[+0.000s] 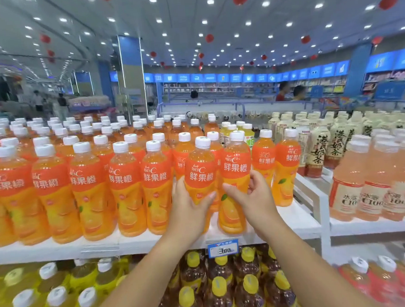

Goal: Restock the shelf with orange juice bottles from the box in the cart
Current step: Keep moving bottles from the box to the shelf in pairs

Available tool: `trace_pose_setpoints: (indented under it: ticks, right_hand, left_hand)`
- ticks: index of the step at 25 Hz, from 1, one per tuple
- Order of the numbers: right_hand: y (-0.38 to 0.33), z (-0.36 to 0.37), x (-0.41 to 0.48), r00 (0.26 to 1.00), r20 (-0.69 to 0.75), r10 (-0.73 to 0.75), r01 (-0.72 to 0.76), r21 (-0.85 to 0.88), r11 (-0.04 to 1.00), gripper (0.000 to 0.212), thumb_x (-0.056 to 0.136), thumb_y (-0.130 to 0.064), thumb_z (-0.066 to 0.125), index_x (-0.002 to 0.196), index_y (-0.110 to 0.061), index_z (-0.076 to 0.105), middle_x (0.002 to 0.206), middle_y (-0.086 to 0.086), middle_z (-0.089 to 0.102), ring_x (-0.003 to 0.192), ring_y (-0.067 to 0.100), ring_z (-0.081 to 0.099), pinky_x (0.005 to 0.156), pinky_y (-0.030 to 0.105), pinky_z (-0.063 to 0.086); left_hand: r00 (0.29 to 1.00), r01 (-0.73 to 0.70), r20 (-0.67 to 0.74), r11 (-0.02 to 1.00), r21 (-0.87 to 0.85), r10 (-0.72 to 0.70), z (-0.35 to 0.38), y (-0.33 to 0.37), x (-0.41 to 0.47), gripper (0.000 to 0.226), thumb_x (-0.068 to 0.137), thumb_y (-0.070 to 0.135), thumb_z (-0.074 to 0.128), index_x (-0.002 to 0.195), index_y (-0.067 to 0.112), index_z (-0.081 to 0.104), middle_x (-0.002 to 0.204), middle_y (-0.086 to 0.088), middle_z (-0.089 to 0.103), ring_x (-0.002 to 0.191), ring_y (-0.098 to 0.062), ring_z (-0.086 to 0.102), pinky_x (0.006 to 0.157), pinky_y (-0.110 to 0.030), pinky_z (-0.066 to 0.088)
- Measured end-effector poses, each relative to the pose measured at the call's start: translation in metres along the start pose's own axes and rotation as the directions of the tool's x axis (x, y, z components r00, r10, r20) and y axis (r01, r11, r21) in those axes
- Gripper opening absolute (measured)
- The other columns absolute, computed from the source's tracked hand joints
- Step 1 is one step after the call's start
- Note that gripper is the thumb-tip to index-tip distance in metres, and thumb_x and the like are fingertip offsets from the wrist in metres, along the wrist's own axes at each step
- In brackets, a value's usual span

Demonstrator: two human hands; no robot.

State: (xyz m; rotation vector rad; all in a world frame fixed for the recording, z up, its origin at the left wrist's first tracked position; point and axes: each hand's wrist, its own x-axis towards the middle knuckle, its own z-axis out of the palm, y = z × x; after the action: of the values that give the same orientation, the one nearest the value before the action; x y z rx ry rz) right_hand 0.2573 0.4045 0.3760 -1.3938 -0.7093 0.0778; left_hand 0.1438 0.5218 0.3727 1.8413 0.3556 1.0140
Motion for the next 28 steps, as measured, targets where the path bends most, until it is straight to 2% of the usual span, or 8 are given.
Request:
trace_pose_setpoints:
  ticks: [3, 6, 8, 13, 19, 23, 25, 28]
  right_hand:
    - [0.012, 0.002, 0.013, 0.999, 0.046, 0.006, -0.008, 0.046, 0.999, 0.049, 0.084, -0.014, 0.08, 0.127, -0.016, 0.057, 0.116, -0.002, 0.074, 0.108, 0.012, 0.071, 0.094, 0.039, 0.058]
    - [0.02, 0.004, 0.017, 0.997, 0.076, -0.008, 0.004, 0.062, 0.998, 0.048, 0.085, -0.014, 0.08, 0.126, -0.017, 0.055, 0.115, -0.004, 0.073, 0.107, 0.008, 0.07, 0.094, 0.035, 0.057]
    - [0.025, 0.004, 0.017, 0.994, 0.107, -0.01, 0.002, 0.07, 0.998, 0.049, 0.086, -0.014, 0.079, 0.128, -0.019, 0.055, 0.116, -0.008, 0.073, 0.106, 0.004, 0.069, 0.093, 0.031, 0.057]
    - [0.031, -0.002, 0.013, 0.975, 0.218, -0.043, 0.031, 0.058, 0.998, 0.051, 0.09, -0.021, 0.075, 0.135, -0.028, 0.052, 0.12, -0.018, 0.069, 0.114, -0.002, 0.064, 0.086, 0.015, 0.054]
    - [0.049, -0.012, -0.006, 0.975, 0.221, -0.032, 0.048, -0.066, 0.997, 0.04, 0.093, -0.032, 0.07, 0.131, -0.035, 0.058, 0.122, -0.022, 0.068, 0.116, -0.001, 0.062, 0.102, 0.039, 0.053]
    - [0.051, -0.009, -0.007, 0.982, 0.188, -0.009, 0.028, -0.1, 0.995, 0.035, 0.091, -0.032, 0.071, 0.125, -0.035, 0.062, 0.115, -0.024, 0.07, 0.109, -0.004, 0.063, 0.101, 0.04, 0.054]
    - [0.052, -0.004, -0.006, 0.979, 0.205, -0.013, 0.038, -0.12, 0.992, 0.036, 0.091, -0.037, 0.071, 0.125, -0.036, 0.061, 0.117, -0.022, 0.07, 0.112, 0.0, 0.062, 0.101, 0.039, 0.054]
    - [0.055, 0.005, -0.01, 0.975, 0.223, -0.015, 0.04, -0.107, 0.993, 0.032, 0.093, -0.034, 0.069, 0.123, -0.037, 0.061, 0.116, -0.025, 0.069, 0.111, -0.007, 0.061, 0.098, 0.025, 0.052]
  left_hand:
    - [0.997, 0.037, -0.065, 0.999, 0.029, -0.035, 0.012, -0.006, 0.003, 0.051, 0.088, 0.022, 0.076, 0.117, 0.049, 0.044, 0.117, 0.023, 0.046, 0.107, 0.015, 0.046, 0.085, 0.003, 0.034]
    - [0.99, 0.066, -0.126, 0.998, 0.009, -0.065, 0.016, -0.016, 0.007, 0.056, 0.087, 0.03, 0.077, 0.134, 0.036, 0.047, 0.131, 0.01, 0.053, 0.125, -0.005, 0.05, 0.106, -0.028, 0.044]
    - [0.986, 0.073, -0.152, 0.997, -0.002, -0.073, 0.016, -0.019, 0.008, 0.065, 0.087, 0.031, 0.077, 0.142, 0.031, 0.044, 0.135, 0.007, 0.056, 0.128, -0.009, 0.052, 0.109, -0.041, 0.047]
    - [0.982, 0.053, -0.186, 0.995, 0.087, -0.036, 0.015, -0.016, -0.001, 0.063, 0.086, 0.03, 0.078, 0.14, 0.031, 0.047, 0.128, 0.019, 0.06, 0.122, 0.001, 0.055, 0.1, -0.026, 0.049]
    - [0.982, 0.116, -0.18, 0.928, 0.355, -0.054, 0.009, -0.026, -0.028, 0.043, 0.09, 0.039, 0.071, 0.13, 0.032, 0.055, 0.115, 0.016, 0.055, 0.113, -0.008, 0.055, 0.09, -0.021, 0.044]
    - [0.973, 0.121, -0.228, 0.909, 0.399, -0.03, 0.008, -0.027, -0.034, 0.053, 0.093, 0.041, 0.065, 0.142, 0.029, 0.047, 0.13, 0.014, 0.057, 0.124, -0.009, 0.052, 0.101, -0.03, 0.05]
    - [0.971, 0.123, -0.236, 0.913, 0.39, -0.03, 0.008, -0.026, -0.033, 0.053, 0.092, 0.04, 0.067, 0.14, 0.031, 0.047, 0.129, 0.017, 0.059, 0.122, -0.007, 0.055, 0.099, -0.03, 0.052]
    - [0.968, 0.151, -0.248, 0.9, 0.41, -0.049, 0.006, -0.026, -0.036, 0.057, 0.092, 0.04, 0.068, 0.142, 0.026, 0.045, 0.129, 0.014, 0.061, 0.121, -0.009, 0.058, 0.097, -0.025, 0.051]
